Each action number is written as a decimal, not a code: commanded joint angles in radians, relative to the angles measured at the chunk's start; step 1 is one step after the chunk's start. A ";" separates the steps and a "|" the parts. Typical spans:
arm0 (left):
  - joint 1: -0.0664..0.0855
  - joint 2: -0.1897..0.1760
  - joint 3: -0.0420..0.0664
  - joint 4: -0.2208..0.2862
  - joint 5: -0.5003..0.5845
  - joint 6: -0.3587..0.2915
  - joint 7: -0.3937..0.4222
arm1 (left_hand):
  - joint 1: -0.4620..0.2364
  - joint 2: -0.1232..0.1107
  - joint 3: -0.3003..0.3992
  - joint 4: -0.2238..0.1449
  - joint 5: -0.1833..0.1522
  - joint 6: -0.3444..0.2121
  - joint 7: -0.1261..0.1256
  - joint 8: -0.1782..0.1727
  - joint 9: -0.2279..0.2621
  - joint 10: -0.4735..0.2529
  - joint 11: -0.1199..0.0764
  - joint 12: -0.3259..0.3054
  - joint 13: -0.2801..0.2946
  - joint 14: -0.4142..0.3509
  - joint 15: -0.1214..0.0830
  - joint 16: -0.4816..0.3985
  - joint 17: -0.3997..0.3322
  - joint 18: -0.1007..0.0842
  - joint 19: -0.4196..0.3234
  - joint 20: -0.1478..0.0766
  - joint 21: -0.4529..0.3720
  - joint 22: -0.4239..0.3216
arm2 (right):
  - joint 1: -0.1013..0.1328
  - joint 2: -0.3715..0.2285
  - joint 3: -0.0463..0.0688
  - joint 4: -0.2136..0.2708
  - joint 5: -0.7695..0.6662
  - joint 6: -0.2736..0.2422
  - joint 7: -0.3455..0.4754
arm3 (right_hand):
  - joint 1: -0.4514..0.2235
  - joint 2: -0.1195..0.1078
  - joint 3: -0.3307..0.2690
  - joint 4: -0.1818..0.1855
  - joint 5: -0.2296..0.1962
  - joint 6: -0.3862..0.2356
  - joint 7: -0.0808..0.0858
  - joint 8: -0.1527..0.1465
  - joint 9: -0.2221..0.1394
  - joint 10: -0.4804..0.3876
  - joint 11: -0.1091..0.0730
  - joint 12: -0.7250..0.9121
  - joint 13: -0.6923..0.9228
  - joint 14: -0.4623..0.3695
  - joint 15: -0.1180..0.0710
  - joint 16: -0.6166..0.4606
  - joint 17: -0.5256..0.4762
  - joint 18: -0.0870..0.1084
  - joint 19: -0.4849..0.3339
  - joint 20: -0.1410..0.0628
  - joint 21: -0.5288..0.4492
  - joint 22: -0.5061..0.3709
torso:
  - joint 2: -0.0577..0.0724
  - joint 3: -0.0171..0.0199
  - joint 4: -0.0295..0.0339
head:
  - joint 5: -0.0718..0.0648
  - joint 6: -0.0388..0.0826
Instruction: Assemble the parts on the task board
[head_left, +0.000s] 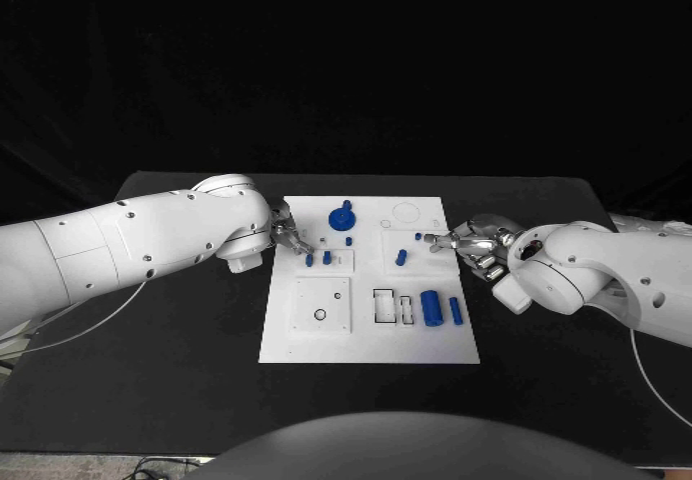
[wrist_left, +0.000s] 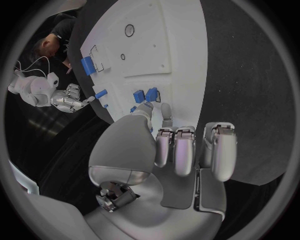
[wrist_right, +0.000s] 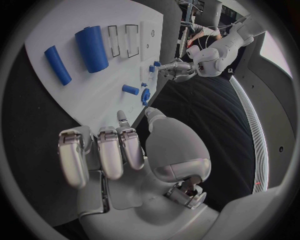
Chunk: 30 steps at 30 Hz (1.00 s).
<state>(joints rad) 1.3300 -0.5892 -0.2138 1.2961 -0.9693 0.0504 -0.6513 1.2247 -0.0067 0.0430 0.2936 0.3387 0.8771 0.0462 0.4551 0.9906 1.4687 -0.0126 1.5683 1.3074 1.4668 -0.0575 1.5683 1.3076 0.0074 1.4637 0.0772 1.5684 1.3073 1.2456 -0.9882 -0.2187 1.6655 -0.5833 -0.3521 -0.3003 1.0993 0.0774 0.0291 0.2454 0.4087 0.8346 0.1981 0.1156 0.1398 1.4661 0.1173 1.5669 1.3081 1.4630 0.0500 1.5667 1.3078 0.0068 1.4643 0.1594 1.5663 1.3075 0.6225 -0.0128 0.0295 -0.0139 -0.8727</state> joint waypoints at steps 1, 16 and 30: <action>0.000 0.002 0.000 0.004 0.006 0.013 0.008 | 0.002 0.001 -0.007 -0.001 -0.004 -0.001 0.001 0.006 -0.001 0.102 0.001 0.002 0.263 0.104 0.000 0.003 0.263 -0.007 0.107 -0.005 0.002 0.263 | -0.001 0.001 0.000 0.000 -0.008 0.008 0.002 | 0.008 -0.002 -0.006 0.000 0.003 -0.007 -0.001 0.005 0.001 0.105 0.006 0.004 0.263 0.108 0.007 0.004 0.263 -0.007 0.106 0.005 0.004 0.263 | 0.000 -0.0003 0.0006 | -0.001 0.000; 0.000 -0.001 0.000 0.006 0.007 0.021 0.001 | 0.006 0.002 -0.006 -0.002 -0.004 -0.001 0.000 0.006 -0.001 0.102 0.000 0.002 0.263 0.104 0.000 0.003 0.263 -0.007 0.107 -0.005 0.002 0.263 | -0.001 0.002 0.000 0.000 -0.008 0.007 0.003 | 0.010 -0.001 -0.007 -0.001 0.004 -0.007 0.000 0.007 0.001 0.105 0.006 0.004 0.263 0.108 0.007 0.004 0.263 -0.007 0.106 0.006 0.004 0.263 | 0.000 -0.0008 0.0006 | 0.000 0.000; 0.000 -0.004 0.000 0.007 0.007 0.029 -0.002 | 0.010 0.003 -0.006 -0.003 -0.004 -0.001 -0.001 0.006 -0.001 0.102 0.000 0.002 0.263 0.104 0.000 0.003 0.263 -0.007 0.107 -0.005 0.002 0.263 | -0.001 0.002 0.000 0.000 -0.008 0.007 0.003 | 0.010 -0.001 -0.007 -0.001 0.004 -0.007 0.000 0.007 0.001 0.105 0.006 0.004 0.263 0.108 0.007 0.004 0.263 -0.007 0.106 0.006 0.004 0.263 | 0.000 -0.0001 -0.0004 | 0.002 0.000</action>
<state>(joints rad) 1.3300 -0.5936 -0.2138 1.3005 -0.9668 0.0620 -0.6552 1.2247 -0.0067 0.0430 0.2935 0.3387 0.8771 0.0462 0.4551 0.9906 1.4687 -0.0126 1.5683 1.3073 1.4669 -0.0574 1.5683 1.3074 0.0074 1.4637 0.0772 1.5684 1.3074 1.2450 -0.9873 -0.2187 1.6655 -0.5834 -0.3521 -0.3002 1.0993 0.0774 0.0291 0.2454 0.4086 0.8346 0.1981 0.1156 0.1398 1.4661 0.1173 1.5669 1.3078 1.4630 0.0500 1.5667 1.3075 0.0067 1.4644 0.1594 1.5663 1.3074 0.6226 -0.0131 0.0297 -0.0122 -0.8727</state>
